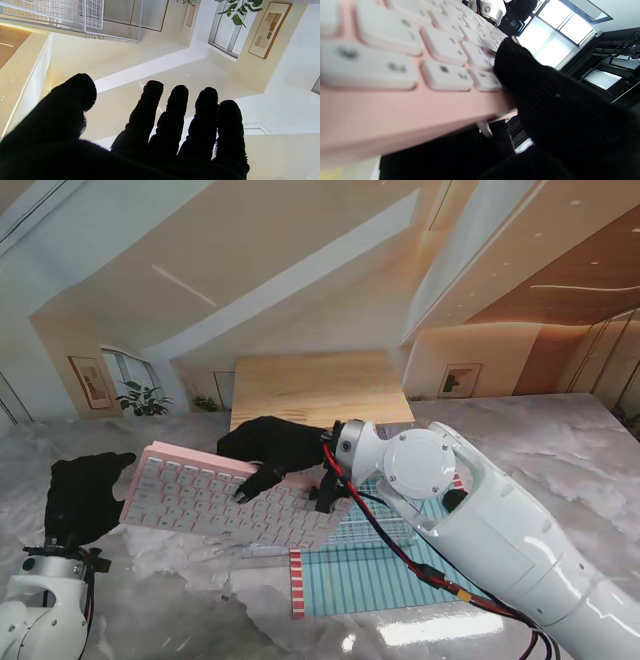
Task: Unroll the mouse pad and set up the keyboard and mouse from the tabletop organizer
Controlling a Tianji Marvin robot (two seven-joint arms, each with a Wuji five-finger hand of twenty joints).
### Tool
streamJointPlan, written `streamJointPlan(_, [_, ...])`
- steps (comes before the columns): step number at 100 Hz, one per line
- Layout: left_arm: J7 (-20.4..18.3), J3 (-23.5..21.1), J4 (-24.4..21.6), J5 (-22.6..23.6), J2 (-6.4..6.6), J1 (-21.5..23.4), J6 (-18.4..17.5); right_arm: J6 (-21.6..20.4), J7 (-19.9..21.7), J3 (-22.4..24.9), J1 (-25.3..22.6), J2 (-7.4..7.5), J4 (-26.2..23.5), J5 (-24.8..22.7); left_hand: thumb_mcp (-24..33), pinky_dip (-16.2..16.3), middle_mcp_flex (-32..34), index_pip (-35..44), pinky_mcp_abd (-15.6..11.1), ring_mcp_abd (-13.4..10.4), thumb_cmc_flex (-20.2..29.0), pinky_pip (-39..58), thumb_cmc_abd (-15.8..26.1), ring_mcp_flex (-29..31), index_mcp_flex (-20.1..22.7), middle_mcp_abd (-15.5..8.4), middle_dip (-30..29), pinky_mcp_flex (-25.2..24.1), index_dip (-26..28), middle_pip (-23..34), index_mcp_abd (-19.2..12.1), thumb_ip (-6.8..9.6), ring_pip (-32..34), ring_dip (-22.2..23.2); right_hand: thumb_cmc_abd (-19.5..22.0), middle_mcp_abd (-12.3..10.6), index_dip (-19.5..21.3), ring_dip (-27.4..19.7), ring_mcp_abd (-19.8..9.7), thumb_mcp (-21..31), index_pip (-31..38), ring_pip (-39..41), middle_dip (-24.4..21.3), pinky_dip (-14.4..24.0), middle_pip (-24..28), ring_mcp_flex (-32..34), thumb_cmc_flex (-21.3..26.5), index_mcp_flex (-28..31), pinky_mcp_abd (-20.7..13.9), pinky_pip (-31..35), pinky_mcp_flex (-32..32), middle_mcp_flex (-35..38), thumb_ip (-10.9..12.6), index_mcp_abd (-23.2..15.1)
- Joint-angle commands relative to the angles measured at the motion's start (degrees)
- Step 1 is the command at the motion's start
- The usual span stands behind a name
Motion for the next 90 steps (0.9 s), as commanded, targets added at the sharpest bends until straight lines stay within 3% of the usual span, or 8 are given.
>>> streamJointPlan(1, [-0.2, -0.6, -0.3, 0.4, 0.05, 0.6, -0.6, -0.1, 0.7, -1.4, 0.1, -0.83, 1.5, 0.6, 0.2, -0.7, -1.7, -0.8, -1.8, -1.5, 0.1, -0.7, 0.9, -1.7, -0.8, -1.4, -0.7, -1.3, -0.7, -0.4, 0.6, -1.57, -0.5, -0.6, 4.6, 0.7, 1.9, 0.7, 0.1, 8.1, 8.8, 2.0, 0.6, 0.4, 0.0, 3.0, 7.9, 5.9, -1.2, 0.2, 1.5, 0.5, 2.4, -7.3])
streamJointPlan(52, [1.6, -3.5, 0.5, 2.2, 0.16, 1.3, -2.1, -2.2, 2.1, -11.2, 5.0, -3.62, 11.9, 5.9, 0.4, -0.8, -1.6, -0.8, -2.2, -1.7, -0.1, -0.9, 0.8, -1.7, -0.9, -1.6, -0.6, -1.3, -0.7, -0.4, 0.5, -1.55, -0.8, -0.8, 4.7, 0.7, 2.0, 0.8, 0.2, 8.2, 8.8, 2.1, 0.7, 0.2, 0.0, 2.8, 7.9, 5.9, -1.2, 0.3, 1.5, 0.4, 2.3, -7.4])
streamJointPlan(90, [-0.8, -3.8, 0.2, 2.6, 0.57, -0.2, -3.6, -2.8, 2.4, -16.9, 7.8, -5.94, 18.2, 6.6, 0.7, -1.0, -1.7, -0.9, -2.3, -1.8, -0.2, -1.1, 0.6, -1.9, -0.8, -1.6, -0.7, -1.5, -0.8, -0.6, 0.4, -1.61, -0.9, -1.0, 4.8, 0.6, 2.0, 0.8, 0.1, 8.2, 8.8, 2.3, 0.7, 0.1, 0.1, 2.7, 7.8, 5.8, -1.2, 0.3, 1.4, 0.3, 2.3, -7.5])
